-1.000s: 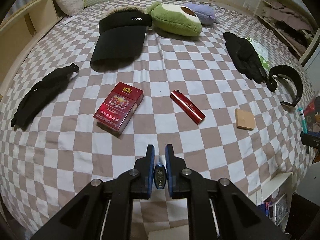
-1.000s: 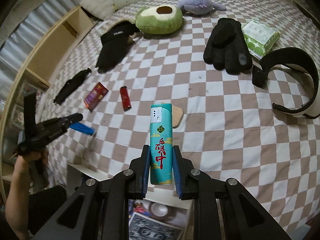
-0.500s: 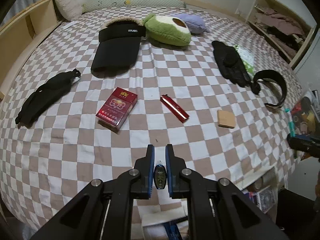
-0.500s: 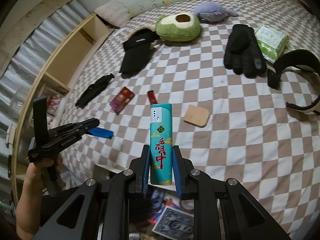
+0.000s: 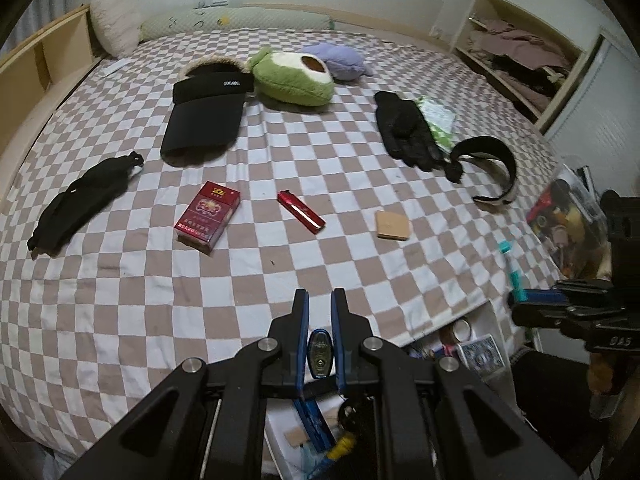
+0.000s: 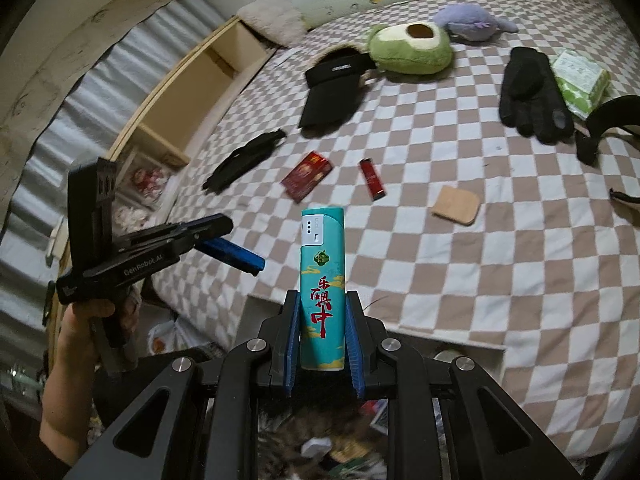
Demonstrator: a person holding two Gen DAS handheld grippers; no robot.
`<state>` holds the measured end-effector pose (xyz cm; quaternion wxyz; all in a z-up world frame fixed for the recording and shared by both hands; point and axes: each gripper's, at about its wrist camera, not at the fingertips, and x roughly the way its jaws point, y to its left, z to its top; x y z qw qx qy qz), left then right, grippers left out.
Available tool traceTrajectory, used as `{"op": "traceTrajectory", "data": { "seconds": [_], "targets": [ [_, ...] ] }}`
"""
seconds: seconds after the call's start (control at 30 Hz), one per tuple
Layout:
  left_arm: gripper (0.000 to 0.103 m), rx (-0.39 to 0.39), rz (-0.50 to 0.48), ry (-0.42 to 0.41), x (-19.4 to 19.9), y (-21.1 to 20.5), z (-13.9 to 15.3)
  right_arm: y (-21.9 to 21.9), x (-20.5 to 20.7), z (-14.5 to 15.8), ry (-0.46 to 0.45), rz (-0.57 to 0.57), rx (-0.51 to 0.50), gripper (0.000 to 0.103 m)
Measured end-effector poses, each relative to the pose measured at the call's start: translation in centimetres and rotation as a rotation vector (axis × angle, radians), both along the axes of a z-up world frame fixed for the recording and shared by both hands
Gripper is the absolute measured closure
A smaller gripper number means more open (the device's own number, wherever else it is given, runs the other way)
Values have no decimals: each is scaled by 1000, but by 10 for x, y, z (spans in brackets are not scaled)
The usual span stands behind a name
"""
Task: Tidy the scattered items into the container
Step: 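Carry the blue lighter and teal lighter over the white box with both tools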
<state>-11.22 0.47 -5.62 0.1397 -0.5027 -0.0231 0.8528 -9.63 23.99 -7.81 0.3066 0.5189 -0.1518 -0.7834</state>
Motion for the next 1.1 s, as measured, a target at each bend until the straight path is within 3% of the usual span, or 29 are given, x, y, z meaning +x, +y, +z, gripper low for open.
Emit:
{"op": "traceTrajectory", "data": {
  "seconds": [0.57,1.1],
  "targets": [
    [92,86,-209,-48,93,28,25,-33,62,-9,-46,157,-56,81],
    [92,36,-318,-212,160,37,-19,-56,116,-44,-139,262,-35,81]
  ]
}}
